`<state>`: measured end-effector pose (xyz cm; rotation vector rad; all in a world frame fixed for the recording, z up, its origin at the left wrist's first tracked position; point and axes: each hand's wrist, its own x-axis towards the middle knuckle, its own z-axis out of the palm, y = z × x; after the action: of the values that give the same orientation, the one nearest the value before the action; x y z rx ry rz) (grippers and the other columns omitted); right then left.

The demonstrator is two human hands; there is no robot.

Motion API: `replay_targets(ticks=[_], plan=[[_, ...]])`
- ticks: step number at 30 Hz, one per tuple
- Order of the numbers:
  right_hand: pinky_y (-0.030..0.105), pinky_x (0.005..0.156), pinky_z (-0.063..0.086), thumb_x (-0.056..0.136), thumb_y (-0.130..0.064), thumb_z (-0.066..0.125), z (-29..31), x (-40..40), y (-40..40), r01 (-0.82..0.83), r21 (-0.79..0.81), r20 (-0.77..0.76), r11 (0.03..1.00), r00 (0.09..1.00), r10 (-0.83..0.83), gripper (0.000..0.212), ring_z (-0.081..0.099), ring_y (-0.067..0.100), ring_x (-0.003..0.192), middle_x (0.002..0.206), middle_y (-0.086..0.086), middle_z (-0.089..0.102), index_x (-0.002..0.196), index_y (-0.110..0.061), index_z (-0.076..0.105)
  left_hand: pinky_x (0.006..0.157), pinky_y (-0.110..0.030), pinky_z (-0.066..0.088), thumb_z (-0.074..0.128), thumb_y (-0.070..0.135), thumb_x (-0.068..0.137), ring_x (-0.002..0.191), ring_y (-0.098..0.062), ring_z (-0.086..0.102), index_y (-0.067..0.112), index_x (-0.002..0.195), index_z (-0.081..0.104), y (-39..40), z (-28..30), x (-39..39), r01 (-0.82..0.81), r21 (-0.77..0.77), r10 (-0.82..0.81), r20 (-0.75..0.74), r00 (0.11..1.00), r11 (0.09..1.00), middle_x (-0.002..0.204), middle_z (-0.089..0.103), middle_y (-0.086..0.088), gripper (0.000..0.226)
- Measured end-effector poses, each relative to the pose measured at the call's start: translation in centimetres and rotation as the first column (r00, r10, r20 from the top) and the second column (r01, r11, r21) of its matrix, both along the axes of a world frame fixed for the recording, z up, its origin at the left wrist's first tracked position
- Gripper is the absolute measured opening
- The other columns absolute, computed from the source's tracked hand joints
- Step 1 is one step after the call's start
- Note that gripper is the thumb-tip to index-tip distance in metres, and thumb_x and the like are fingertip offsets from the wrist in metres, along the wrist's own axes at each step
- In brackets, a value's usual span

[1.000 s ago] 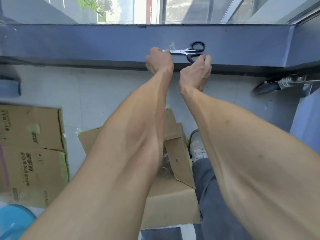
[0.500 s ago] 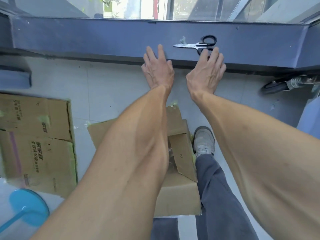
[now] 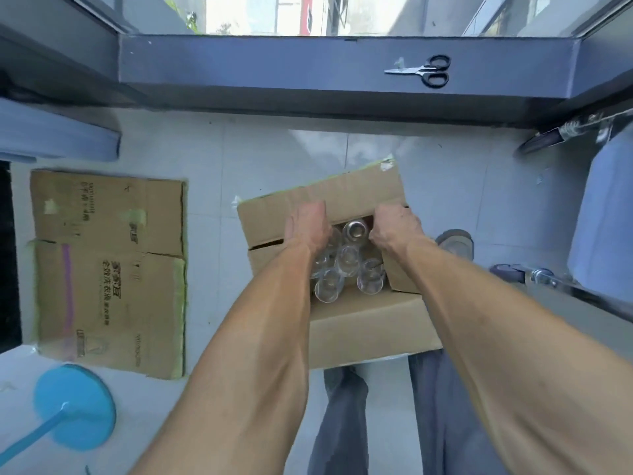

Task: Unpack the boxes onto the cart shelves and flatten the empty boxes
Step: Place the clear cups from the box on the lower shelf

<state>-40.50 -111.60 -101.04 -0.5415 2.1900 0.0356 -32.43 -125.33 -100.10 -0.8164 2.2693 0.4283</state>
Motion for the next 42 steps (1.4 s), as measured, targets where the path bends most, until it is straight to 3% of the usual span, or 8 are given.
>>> replay_targets(ticks=[7,14,18,24,28,35,38,42], plan=[[0.037,0.087,0.044,0.093,-0.009,0.046,-3.0,11.0,1.7,-0.222,0.082,0.079,0.971,0.973,0.216,0.03,0.057,0.034,0.114,0.122,0.015,0.062,0.119,-0.009,0.06,0.09,-0.038,0.05,0.054,0.025,0.095,0.113,-0.033,0.061,0.008,0.113,0.068,4.5,-5.3,11.4,0.254,0.164,-0.277,0.133,0.952,0.953,0.119,0.067,-0.014,0.029],[0.043,0.104,0.035,0.095,-0.014,0.043,-7.7,13.6,2.2,-0.563,0.187,0.093,0.805,0.826,0.556,0.034,0.048,0.031,0.122,0.125,0.011,0.061,0.126,-0.016,0.058,0.106,-0.038,0.034,0.055,0.017,0.093,0.105,-0.024,0.06,0.021,0.098,0.072,4.1,-9.5,15.7,0.439,0.053,-0.441,0.173,0.881,0.897,0.103,0.071,-0.002,0.018],[0.048,0.111,0.029,0.098,-0.022,0.04,-9.0,12.9,1.9,-0.684,0.323,0.154,0.654,0.72,0.677,0.036,0.047,0.029,0.127,0.133,0.005,0.058,0.131,-0.021,0.056,0.112,-0.044,0.022,0.052,0.015,0.092,0.077,-0.02,0.055,0.024,0.075,0.064,4.4,-9.3,14.4,0.563,-0.025,-0.547,0.207,0.811,0.826,0.072,0.065,0.004,0.023],[0.036,0.084,0.039,0.094,-0.016,0.039,-9.2,12.6,2.2,-0.753,0.41,0.33,0.515,0.649,0.686,0.041,0.061,0.025,0.112,0.124,0.005,0.065,0.129,-0.02,0.059,0.103,-0.041,0.028,0.052,0.015,0.092,0.086,-0.019,0.061,0.026,0.08,0.061,5.2,-9.7,12.8,0.548,0.038,-0.529,0.327,0.783,0.835,0.076,0.056,0.005,0.018],[0.038,0.088,0.035,0.096,-0.021,0.038,-8.9,12.1,3.3,-0.76,0.466,0.394,0.452,0.636,0.663,0.04,0.055,0.025,0.119,0.133,0.004,0.058,0.132,-0.02,0.056,0.102,-0.041,0.028,0.051,0.016,0.093,0.08,-0.02,0.054,0.026,0.081,0.059,5.5,-9.7,12.7,0.557,0.048,-0.537,0.343,0.771,0.829,0.076,0.055,0.005,0.017],[0.034,0.093,0.036,0.096,-0.024,0.043,-9.2,11.5,3.6,-0.766,0.455,0.427,0.454,0.635,0.644,0.04,0.054,0.023,0.123,0.136,0.001,0.057,0.134,-0.021,0.055,0.102,-0.041,0.029,0.05,0.014,0.094,0.08,-0.023,0.053,0.025,0.086,0.06,6.1,-9.9,13.0,0.556,0.078,-0.539,0.384,0.75,0.828,0.083,0.06,0.003,0.017],[0.035,0.081,0.033,0.095,-0.021,0.041,-8.8,12.0,3.9,-0.81,0.437,0.399,0.392,0.564,0.723,0.038,0.058,0.024,0.114,0.128,0.002,0.06,0.129,-0.02,0.058,0.099,-0.04,0.031,0.05,0.015,0.094,0.095,-0.022,0.062,0.026,0.093,0.06,6.6,-10.2,13.7,0.539,0.092,-0.529,0.387,0.755,0.837,0.094,0.065,0.003,0.015],[0.036,0.078,0.031,0.094,-0.021,0.042,-6.8,12.7,3.8,-0.784,0.377,0.249,0.494,0.599,0.761,0.035,0.062,0.023,0.101,0.118,0.0,0.063,0.123,-0.021,0.061,0.102,-0.044,0.031,0.052,0.017,0.092,0.097,-0.022,0.064,0.024,0.099,0.067,7.1,-8.8,14.1,0.552,0.046,-0.515,0.43,0.742,0.833,0.088,0.063,0.003,0.019]])
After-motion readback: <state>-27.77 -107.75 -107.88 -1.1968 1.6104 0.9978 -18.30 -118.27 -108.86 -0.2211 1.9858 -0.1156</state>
